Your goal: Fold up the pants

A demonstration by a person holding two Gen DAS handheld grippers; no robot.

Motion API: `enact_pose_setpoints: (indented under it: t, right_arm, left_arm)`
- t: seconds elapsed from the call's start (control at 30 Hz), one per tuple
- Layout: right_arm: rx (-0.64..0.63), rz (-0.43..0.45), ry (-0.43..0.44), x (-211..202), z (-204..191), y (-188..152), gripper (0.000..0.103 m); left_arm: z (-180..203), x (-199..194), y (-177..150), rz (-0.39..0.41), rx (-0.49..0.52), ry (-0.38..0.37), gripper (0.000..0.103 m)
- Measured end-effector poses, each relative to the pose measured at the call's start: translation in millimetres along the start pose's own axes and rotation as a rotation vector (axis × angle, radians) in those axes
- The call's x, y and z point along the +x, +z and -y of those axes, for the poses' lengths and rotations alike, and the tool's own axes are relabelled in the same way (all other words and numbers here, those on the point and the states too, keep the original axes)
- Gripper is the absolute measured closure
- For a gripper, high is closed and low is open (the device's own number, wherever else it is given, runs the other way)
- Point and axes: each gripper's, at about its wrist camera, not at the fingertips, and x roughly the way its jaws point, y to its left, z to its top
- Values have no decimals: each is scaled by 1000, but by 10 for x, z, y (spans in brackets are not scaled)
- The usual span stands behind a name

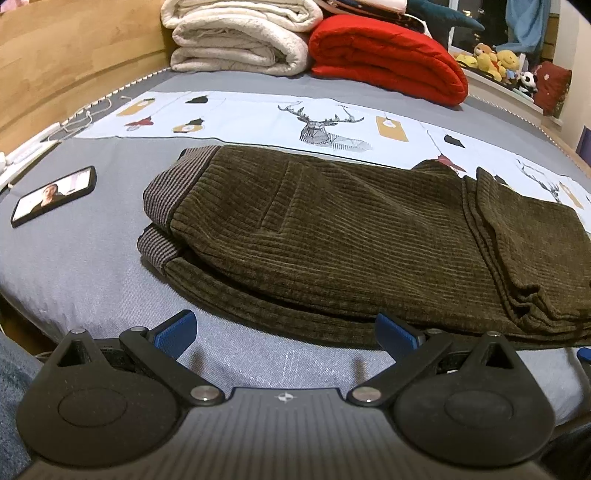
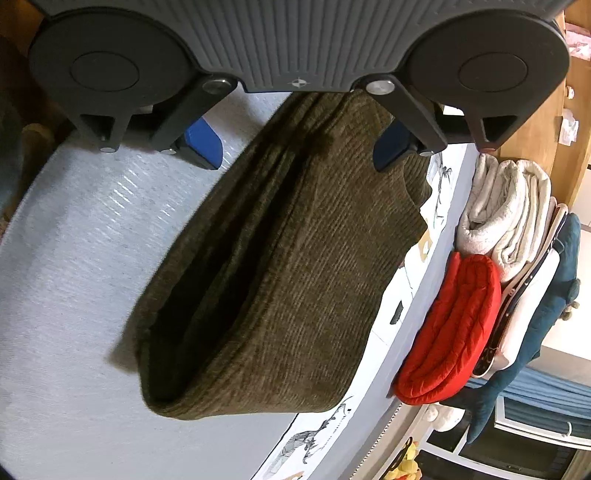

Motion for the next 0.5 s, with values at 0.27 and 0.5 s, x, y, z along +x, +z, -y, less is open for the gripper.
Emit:
enact_pose_setpoints:
  t: [0.27, 0.5]
  right_arm:
    - [124, 38, 54, 111, 89, 117, 8]
    - [164, 35, 47, 41, 143, 147, 12]
  left_arm:
    - [-54, 58, 17, -25, -34, 14, 0]
    - [-64, 90, 26, -33, -43, 20, 0]
